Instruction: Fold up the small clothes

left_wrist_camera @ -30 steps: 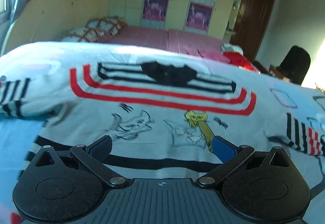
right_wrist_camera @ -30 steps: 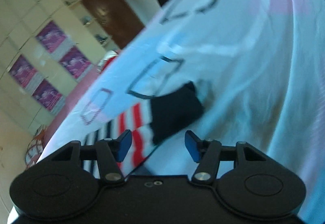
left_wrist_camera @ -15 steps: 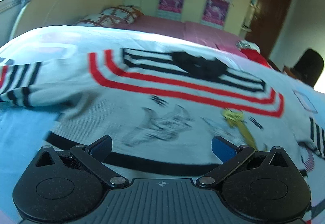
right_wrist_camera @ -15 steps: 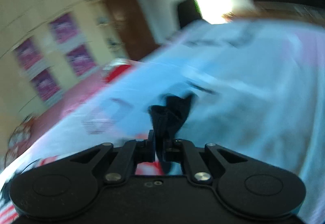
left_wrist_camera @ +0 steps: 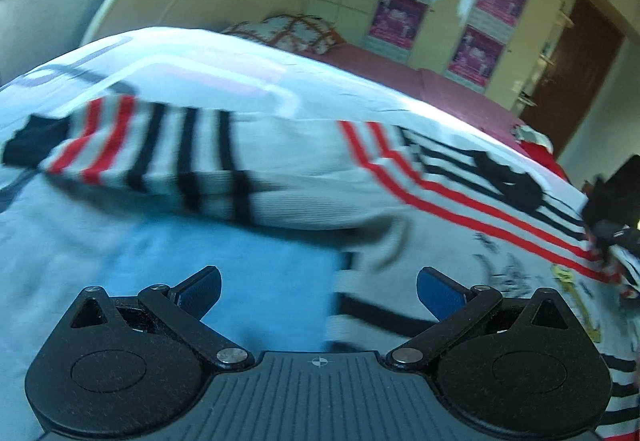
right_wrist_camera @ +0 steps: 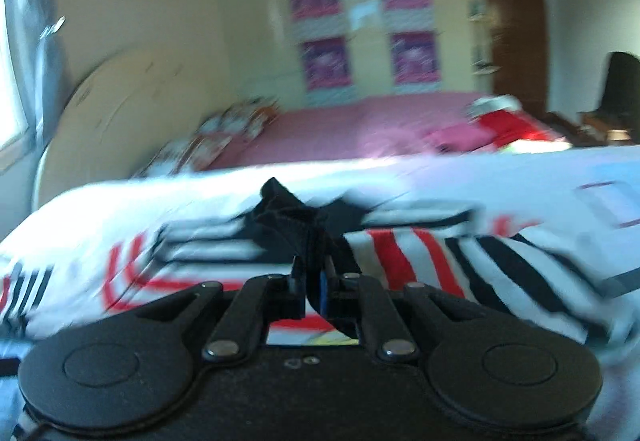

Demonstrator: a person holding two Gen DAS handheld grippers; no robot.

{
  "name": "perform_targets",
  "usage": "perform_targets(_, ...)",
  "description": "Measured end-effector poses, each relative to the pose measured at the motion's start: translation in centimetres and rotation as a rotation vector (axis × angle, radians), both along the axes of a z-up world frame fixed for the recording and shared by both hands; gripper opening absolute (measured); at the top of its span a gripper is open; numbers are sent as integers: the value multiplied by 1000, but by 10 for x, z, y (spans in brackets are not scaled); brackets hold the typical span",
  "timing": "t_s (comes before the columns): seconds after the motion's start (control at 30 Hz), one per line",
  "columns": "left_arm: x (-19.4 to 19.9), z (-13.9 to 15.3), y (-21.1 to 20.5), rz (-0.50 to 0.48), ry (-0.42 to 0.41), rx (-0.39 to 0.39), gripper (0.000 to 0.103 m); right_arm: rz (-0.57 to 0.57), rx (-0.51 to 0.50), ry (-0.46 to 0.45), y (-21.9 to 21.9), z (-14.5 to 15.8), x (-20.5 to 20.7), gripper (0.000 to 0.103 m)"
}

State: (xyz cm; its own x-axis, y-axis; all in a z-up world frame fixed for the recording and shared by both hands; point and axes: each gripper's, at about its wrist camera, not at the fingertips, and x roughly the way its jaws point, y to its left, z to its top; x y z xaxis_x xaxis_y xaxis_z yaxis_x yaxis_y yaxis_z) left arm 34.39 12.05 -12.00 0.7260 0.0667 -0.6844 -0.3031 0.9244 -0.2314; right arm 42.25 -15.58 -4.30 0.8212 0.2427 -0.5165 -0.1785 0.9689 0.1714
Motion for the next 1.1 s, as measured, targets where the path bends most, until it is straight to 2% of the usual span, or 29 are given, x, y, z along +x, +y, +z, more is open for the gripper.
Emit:
perform_targets(0.07,-3,-3,13,13,10,-1,103,65,-49,80,31,-21,11,13)
perform_targets(0.1,-3,-4,17,16,14,-1,103,85,-83,114,42,-31,15,26)
perform_targets(0.13,-1,-5,19,14,17,-8,103,110,-122,147,51,-38,14,29)
perform_targets(0.17,1,-5,20,8,14,-16,103,110,-154,116,60,-34,4,32)
perform_targets(0.2,3,-5,19,0,7,-21,103,110,-160,79,59,-28,-5,46)
perform_targets(0.23,9,-4,14,-20,-3,-25,103,108,-138,51,52,-20,-18,55)
perform_targets(0.3,18,-1,3,-65,-20,-56,103,86,-92,21,32,-8,-34,54)
perform_targets(0.4,48,0,-30,-181,-59,-149,102,2,-66,16,-8,1,-48,54)
perform_targets(0.43,61,-1,-43,-229,-73,-204,84,-34,-48,22,-23,5,-55,54)
perform_targets(0.5,86,-8,-67,-307,-54,-288,58,-90,-16,28,-47,9,-66,54)
perform_targets(0.57,114,-20,-92,-361,-30,-358,58,-133,-7,31,-67,6,-71,54)
perform_targets(0.67,147,-38,-115,-381,15,-438,58,-189,-5,29,-94,4,-82,54)
perform_targets(0.77,174,-57,-129,-355,52,-462,58,-235,-8,39,-111,-4,-88,54)
perform_targets(0.8,180,-61,-130,-347,45,-460,55,-250,-4,44,-117,-6,-92,54)
perform_targets(0.87,195,-65,-137,-346,52,-418,15,-279,10,56,-127,-10,-94,54)
perform_targets(0.9,203,-69,-139,-355,74,-415,5,-288,18,62,-130,-12,-94,54)
perform_targets(0.97,210,-66,-138,-351,50,-432,5,-296,35,71,-135,-13,-94,54)
perform_targets(1.1,205,-24,-138,-386,-97,-350,5,-291,61,71,-140,-13,-92,54)
